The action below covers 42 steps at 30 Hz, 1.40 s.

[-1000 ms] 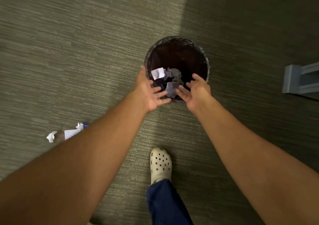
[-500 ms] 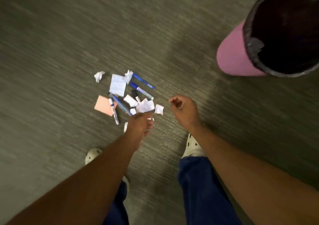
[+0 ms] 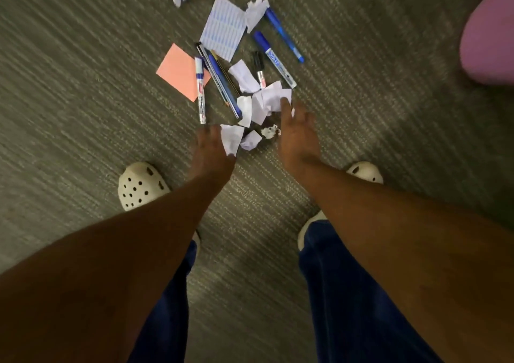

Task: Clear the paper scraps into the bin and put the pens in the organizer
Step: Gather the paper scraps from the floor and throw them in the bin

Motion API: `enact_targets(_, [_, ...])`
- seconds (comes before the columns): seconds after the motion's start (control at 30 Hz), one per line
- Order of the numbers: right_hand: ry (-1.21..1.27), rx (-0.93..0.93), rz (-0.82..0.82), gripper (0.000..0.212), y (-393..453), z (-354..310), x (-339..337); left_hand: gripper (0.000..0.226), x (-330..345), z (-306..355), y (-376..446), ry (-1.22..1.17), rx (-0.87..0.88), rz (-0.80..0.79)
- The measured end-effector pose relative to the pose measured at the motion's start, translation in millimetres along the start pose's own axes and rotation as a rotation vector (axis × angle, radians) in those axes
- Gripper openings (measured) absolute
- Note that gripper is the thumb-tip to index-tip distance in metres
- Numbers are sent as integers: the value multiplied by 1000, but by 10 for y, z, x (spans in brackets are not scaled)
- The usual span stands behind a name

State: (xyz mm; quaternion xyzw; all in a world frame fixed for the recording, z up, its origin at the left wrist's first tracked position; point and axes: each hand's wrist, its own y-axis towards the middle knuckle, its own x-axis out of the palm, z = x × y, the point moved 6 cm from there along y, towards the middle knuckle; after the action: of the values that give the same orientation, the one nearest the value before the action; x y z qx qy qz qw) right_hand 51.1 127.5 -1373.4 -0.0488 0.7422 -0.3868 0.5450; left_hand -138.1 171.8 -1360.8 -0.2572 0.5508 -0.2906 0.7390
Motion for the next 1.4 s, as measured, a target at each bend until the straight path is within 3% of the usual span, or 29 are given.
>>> enact_targets(0.13, [-14,-94,90,69,96,98,-81,47,-34,63,172,177,199,91])
enact_targets(0.2, [13,-119,113,59,160,142,-131,38,-54,36,220,153,240,78])
enact_targets(0.37, [246,-113,188,43,113,191,-281,16,-185,-91,184,-62,137,79])
enact_targets(0.5, [273,-119,155,23,-89,27,-218,19,-268,-173,49,-94,51,143])
enact_targets(0.57, [228,-87,86,36,-168,-81,-71,24,-276,-158,-23,-60,55,163])
enact_targets(0.67, [246,97,-17,87,-202,-201,164,30,-233,-111,-76,-68,32,161])
enact_targets(0.73, [316,196,-37,98,-183,-309,286,33,-191,-22,-58,-101,16,131])
enact_targets(0.83, [335,275,-23,72,-129,-439,391,37,-137,210,66,-126,13,70])
enact_targets(0.93, [524,311,-31,35,-104,-449,440,70,-153,519,248,-60,97,62])
enact_targets(0.97, [601,310,-43,33,-138,-441,421,75,-155,603,309,-47,122,54])
enact_targets(1.1, [505,132,-36,26,-271,-272,271,76,-117,722,541,28,133,3])
enact_targets(1.27, [402,26,71,35,-268,19,-61,56,-170,715,692,155,199,19])
enact_targets(1.4, [252,-135,145,47,-31,22,-340,38,-297,567,740,87,219,121])
